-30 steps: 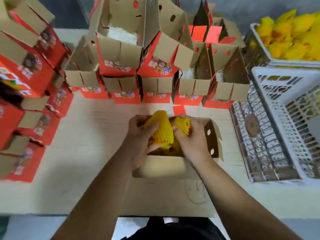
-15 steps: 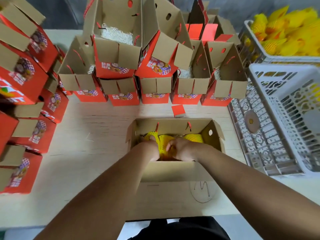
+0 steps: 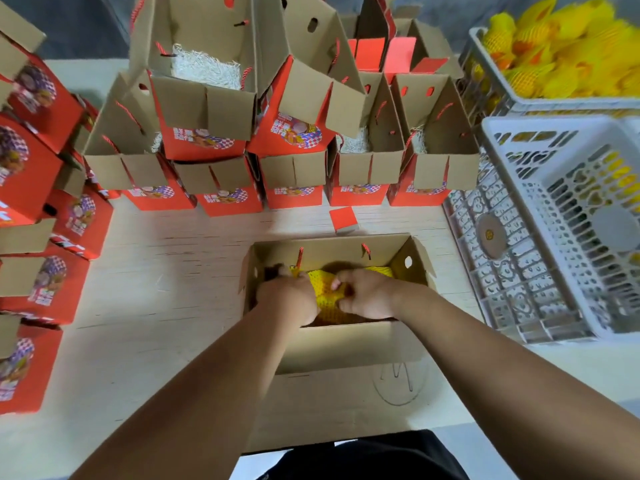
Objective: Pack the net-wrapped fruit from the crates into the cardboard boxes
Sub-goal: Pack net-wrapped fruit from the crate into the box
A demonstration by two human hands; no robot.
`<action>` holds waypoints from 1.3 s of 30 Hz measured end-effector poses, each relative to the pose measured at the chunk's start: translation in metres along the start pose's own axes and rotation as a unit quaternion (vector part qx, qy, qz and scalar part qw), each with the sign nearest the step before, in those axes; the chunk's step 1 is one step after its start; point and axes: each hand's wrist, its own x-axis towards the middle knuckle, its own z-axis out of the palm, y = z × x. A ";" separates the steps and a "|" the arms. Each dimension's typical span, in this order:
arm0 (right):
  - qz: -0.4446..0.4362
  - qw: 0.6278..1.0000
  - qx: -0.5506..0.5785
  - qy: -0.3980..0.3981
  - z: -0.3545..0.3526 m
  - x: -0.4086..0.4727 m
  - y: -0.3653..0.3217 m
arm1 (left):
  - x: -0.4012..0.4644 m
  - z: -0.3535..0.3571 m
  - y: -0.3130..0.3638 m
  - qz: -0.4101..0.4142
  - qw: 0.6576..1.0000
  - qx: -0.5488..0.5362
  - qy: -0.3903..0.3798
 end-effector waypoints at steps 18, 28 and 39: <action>-0.065 0.838 0.210 0.499 -0.160 -0.173 0.300 | -0.043 -0.083 0.398 0.399 0.771 -0.430 0.248; 0.155 0.839 0.154 0.499 -0.249 -0.237 0.586 | -0.012 -0.104 0.688 0.476 0.780 -0.337 0.227; 0.234 0.902 -0.047 0.359 -0.304 -0.148 0.709 | 0.037 -0.099 0.763 0.375 0.870 -0.035 0.316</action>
